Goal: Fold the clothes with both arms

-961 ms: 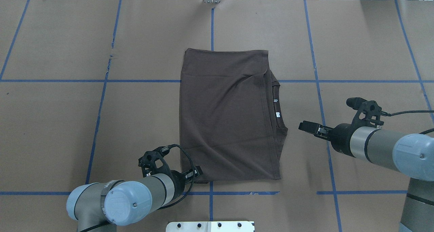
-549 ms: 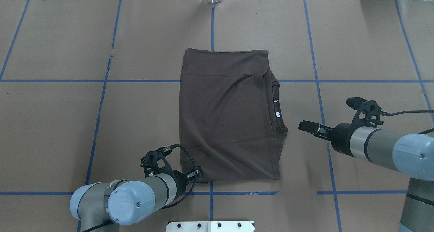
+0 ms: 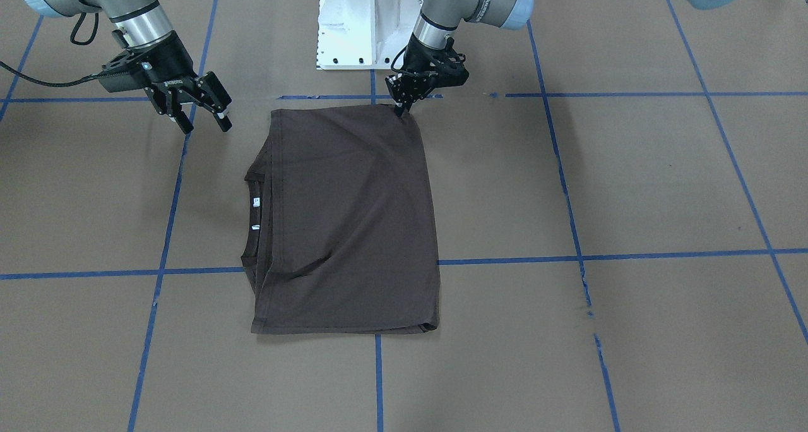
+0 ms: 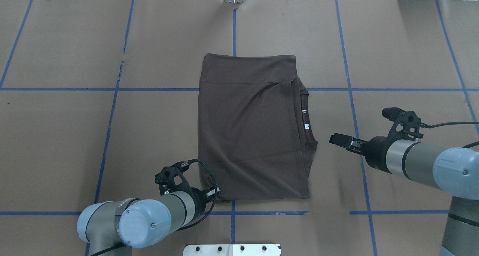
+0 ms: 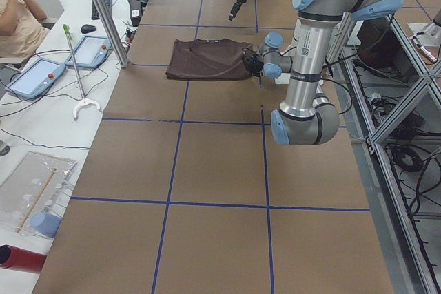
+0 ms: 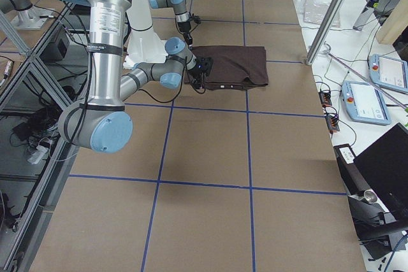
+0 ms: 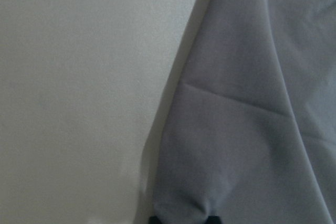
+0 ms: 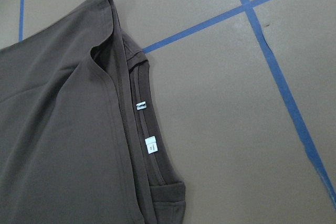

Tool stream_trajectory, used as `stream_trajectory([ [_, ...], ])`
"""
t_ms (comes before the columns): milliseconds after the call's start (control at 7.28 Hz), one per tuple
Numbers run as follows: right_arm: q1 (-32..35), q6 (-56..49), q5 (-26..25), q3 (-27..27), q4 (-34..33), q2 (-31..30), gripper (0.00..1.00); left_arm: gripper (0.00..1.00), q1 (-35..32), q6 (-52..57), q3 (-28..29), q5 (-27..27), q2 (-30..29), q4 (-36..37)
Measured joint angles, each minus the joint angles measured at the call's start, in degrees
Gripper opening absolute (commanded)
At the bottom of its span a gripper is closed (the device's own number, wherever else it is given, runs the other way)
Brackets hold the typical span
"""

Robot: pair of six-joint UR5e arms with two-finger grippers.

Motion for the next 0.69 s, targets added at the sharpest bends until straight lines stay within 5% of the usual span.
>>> stream_trajectory([
  [412,-0.3,2.0,-1.3,-0.5,-1.6,1.1,0.89,0.00,0.0,0.4,-1.1,0.0,0.1,0.1],
  [686,-0.7,7.1,-2.0,-0.4,-10.7,6.2,0.90,0.00,0.0,0.5,-1.8,0.0,0.1,0.2],
])
